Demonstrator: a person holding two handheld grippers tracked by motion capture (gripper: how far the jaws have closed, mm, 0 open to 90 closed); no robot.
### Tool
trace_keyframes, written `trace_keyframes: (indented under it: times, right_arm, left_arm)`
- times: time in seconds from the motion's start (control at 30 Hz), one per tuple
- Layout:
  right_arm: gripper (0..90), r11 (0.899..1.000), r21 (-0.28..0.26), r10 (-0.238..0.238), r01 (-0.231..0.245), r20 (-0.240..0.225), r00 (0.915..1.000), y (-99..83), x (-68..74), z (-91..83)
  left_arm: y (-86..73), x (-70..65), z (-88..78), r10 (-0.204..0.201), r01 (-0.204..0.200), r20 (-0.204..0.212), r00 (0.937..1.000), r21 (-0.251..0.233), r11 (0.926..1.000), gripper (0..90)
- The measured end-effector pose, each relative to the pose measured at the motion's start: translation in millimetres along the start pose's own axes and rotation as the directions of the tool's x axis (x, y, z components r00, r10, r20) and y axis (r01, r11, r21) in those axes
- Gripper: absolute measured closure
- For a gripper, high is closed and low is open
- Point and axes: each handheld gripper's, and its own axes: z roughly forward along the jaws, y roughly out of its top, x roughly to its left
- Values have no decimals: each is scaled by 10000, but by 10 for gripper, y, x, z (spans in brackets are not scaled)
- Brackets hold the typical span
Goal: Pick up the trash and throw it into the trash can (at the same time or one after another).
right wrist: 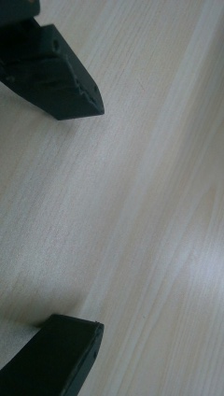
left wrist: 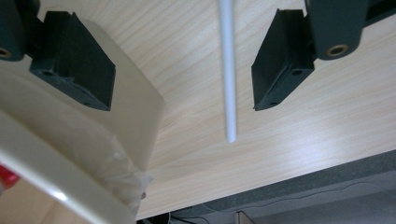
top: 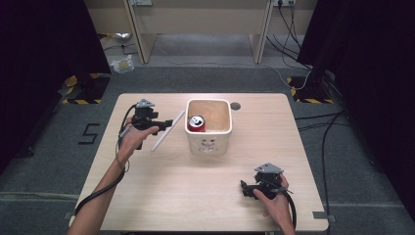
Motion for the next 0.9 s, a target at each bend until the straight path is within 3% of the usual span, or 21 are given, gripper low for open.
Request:
trace_keyframes:
  times: [0.2,0.4,0.9]
  right_arm:
    - [3,10000,6,-2,2,2,10000,0,0,0]
    - [3,10000,6,-17,17,-7,10000,-1,1,-1]
    - [2,10000,2,-21,21,-3,10000,-1,1,-1]
  left_arm:
    - [-106,43,142,-2,9,-246,9997,272,9996,211]
    - [-211,90,279,17,-2,-231,9997,674,9977,300]
    - [-364,170,513,-22,92,-526,9986,1337,9910,382]
